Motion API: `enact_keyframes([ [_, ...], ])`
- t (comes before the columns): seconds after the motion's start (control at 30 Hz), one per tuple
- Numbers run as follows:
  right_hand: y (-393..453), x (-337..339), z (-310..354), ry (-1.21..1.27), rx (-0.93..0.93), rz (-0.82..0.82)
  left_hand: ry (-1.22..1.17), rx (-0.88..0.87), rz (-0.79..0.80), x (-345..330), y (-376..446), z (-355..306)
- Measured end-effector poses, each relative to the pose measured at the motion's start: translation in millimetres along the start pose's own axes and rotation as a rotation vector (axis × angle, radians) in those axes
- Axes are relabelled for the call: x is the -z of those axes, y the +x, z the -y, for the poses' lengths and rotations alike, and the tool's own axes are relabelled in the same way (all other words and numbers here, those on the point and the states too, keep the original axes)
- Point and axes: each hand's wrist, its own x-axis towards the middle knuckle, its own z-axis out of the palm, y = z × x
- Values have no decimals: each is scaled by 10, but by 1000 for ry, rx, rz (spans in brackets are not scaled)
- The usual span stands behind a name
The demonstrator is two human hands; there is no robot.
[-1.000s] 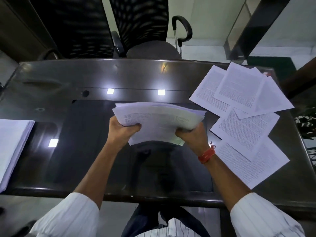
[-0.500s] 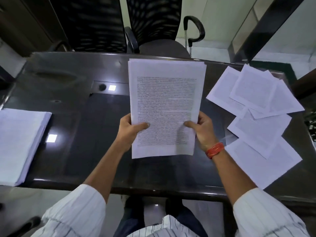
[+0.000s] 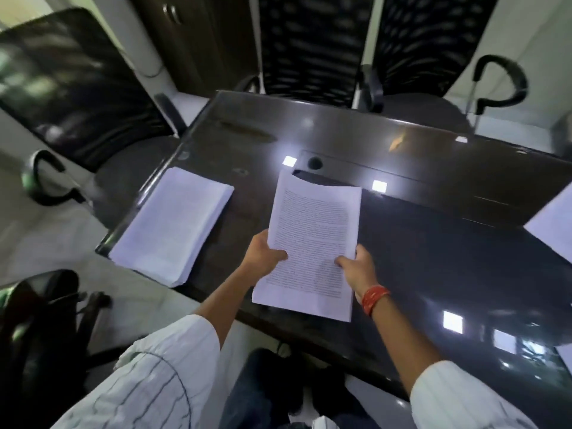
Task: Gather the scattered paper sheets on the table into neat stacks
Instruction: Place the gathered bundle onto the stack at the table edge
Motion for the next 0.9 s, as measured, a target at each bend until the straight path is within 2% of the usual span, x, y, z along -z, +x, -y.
enact_keyframes([
  [0.23,53,-1540,406,-88,53,179,79,-40,-223,1515,74,288],
  [0.4,171,-2736,599,-135,40,164,42,-33,-249,2678,437,514],
  [0.57,169,-3550,591,-130,-55,151,124,-4,-251,3371,755,769],
  [0.67,138,-3738,566,-103,-160,179,184,21,-189,3564,908,835],
  [0.77,151,-3796,547,-190,-192,203,292,103,-124,3612,1045,974],
  [0.9,166,-3748,605,-330,-174,246,541,147,-185,3580,1085,1033],
])
